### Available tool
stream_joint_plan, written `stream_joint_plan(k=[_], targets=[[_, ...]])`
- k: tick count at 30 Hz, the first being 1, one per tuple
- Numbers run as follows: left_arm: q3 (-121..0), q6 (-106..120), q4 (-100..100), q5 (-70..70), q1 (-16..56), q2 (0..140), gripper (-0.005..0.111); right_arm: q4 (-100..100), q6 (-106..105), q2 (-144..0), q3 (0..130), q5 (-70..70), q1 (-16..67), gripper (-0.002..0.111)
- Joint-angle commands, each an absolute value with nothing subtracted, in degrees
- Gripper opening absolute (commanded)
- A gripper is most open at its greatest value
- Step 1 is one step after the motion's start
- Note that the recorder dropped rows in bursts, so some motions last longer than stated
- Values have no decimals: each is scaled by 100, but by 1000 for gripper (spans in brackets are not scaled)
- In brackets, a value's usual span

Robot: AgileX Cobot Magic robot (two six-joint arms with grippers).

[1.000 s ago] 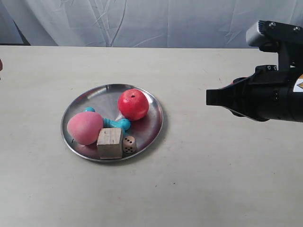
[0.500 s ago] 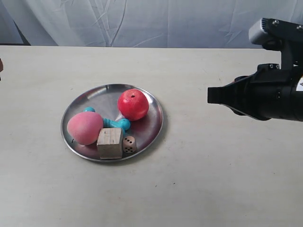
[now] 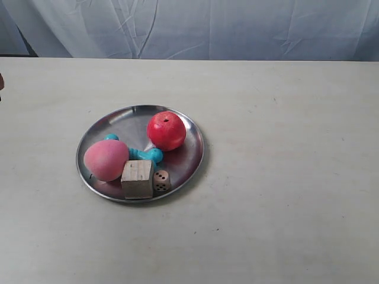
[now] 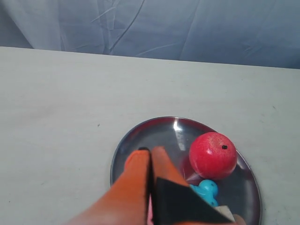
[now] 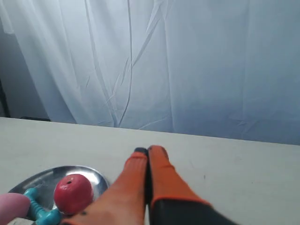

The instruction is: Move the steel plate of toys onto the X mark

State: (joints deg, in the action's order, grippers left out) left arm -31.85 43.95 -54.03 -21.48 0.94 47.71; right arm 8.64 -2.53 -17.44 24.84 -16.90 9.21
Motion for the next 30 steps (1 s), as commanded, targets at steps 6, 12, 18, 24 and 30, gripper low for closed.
stream_joint_plan(k=[6, 12, 18, 24, 30], targets=[[-3155, 4395, -5395, -2137, 124, 4726, 0, 539, -286, -330, 1190, -1349, 805, -1], [-3155, 4395, -5395, -2137, 124, 4726, 0, 348, 0, -317, 452, -1142, 805, -1], [-3155, 4395, -5395, -2137, 124, 4726, 0, 281, 47, -317, 88, -1142, 709, -1], [-3155, 4395, -5395, -2137, 124, 4726, 0, 291, 455, -181, 0, -1333, 205, -1], [-3155, 4395, -5395, -2137, 124, 4726, 0, 291, 455, -27, 0, -1856, 173, -1]])
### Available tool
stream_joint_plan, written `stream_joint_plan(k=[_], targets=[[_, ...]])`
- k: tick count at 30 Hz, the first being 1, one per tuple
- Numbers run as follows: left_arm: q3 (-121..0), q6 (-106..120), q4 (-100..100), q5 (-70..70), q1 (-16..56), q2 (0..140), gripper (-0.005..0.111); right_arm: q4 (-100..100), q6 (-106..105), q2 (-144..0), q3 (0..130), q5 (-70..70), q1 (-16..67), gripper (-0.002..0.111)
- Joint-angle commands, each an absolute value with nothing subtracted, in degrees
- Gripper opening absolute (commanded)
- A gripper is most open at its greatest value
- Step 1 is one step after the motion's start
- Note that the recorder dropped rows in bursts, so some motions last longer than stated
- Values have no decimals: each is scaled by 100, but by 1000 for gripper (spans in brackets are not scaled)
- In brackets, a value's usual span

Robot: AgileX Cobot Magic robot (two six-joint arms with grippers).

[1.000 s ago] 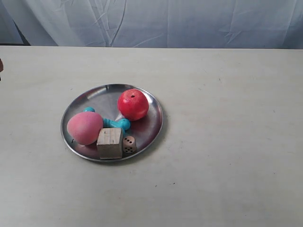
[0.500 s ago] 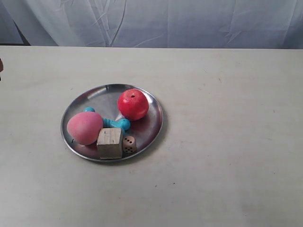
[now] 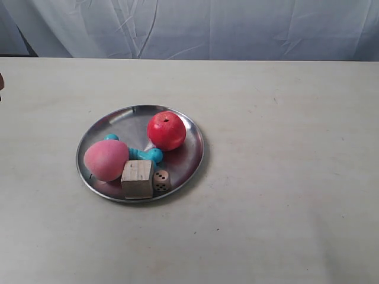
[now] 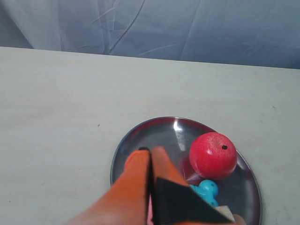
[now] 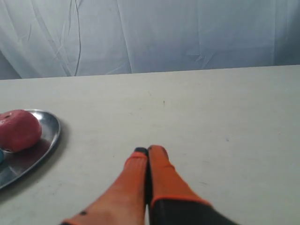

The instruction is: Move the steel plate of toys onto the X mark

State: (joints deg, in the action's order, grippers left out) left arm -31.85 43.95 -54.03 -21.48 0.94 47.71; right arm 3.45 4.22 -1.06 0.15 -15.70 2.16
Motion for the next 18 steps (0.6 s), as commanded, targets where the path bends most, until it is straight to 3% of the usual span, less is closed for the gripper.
stream_joint_plan(k=[1, 18], targets=[[-3155, 4395, -5395, -2137, 124, 4726, 0, 276, 455, -27, 0, -1878, 173, -1], [-3155, 4395, -5395, -2137, 124, 4726, 0, 180, 318, -27, 0, -2039, 173, -1]])
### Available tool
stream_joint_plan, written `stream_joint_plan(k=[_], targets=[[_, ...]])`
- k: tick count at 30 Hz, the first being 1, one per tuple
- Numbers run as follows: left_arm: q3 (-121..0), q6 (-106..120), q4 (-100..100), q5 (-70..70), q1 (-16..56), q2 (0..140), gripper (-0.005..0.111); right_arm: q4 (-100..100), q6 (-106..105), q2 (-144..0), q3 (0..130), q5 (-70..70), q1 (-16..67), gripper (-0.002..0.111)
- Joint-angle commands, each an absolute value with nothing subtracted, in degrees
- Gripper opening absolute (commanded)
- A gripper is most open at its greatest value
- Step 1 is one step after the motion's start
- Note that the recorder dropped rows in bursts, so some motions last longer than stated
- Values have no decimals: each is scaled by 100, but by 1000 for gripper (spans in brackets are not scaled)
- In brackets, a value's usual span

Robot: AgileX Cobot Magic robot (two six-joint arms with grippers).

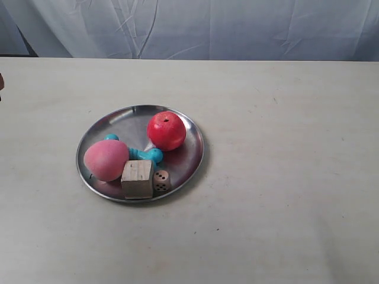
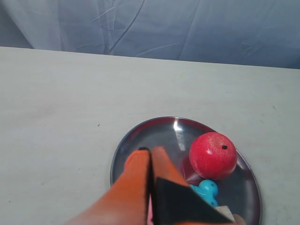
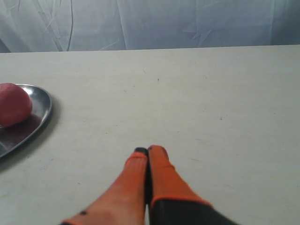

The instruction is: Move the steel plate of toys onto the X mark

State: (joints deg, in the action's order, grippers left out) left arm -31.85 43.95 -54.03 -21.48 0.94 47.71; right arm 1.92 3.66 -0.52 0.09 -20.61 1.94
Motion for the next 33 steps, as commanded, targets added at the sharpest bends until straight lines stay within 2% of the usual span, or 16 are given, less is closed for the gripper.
stream_joint_plan(k=[1, 19, 30, 33], targets=[[-3155, 4395, -5395, -2137, 124, 4726, 0, 180, 318, -27, 0, -2039, 173, -1], [-2979, 4425, -5088, -1826, 124, 4505, 0, 180, 318, -27, 0, -2039, 173, -1], [-1626, 4305, -4426, -1029, 124, 2839, 0, 180, 318, -27, 0, -2039, 173, -1], [-1222, 3108, -3327, -1001, 124, 2237, 0, 180, 318, -27, 0, -2039, 173, -1]])
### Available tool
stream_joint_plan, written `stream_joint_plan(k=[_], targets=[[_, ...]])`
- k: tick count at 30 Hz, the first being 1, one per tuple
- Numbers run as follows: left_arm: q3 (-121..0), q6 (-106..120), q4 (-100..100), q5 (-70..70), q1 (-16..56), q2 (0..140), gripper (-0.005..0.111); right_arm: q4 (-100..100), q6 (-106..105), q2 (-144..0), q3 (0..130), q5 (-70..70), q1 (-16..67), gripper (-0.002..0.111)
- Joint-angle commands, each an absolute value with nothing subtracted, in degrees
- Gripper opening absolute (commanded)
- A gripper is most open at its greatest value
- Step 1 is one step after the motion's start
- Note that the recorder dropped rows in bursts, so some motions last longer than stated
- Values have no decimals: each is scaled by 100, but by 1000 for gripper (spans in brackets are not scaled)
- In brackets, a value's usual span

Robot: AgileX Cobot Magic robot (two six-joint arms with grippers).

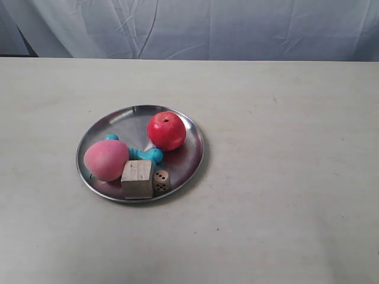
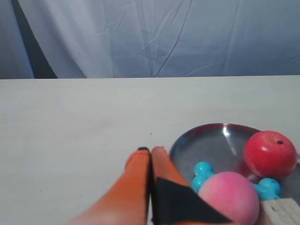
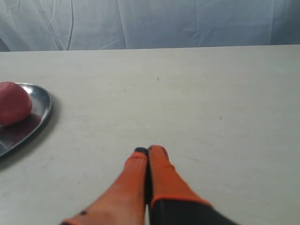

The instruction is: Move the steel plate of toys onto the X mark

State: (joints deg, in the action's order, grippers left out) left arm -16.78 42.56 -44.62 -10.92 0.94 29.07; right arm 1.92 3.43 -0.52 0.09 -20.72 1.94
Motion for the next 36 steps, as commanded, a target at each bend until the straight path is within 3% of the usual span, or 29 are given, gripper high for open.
stream_joint_plan(k=[1, 5, 18, 36], targets=[[-1049, 2232, -2588, -1018, 124, 2040, 0, 180, 318, -27, 0, -2039, 173, -1], [-611, 440, -1023, -1042, 124, 1415, 0, 180, 318, -27, 0, -2039, 173, -1], [0, 293, -1070, -1617, 124, 4, 0, 180, 318, -27, 0, -2039, 173, -1], [0, 205, -115, -1087, 124, 0, 0, 180, 318, -27, 0, -2039, 173, -1]])
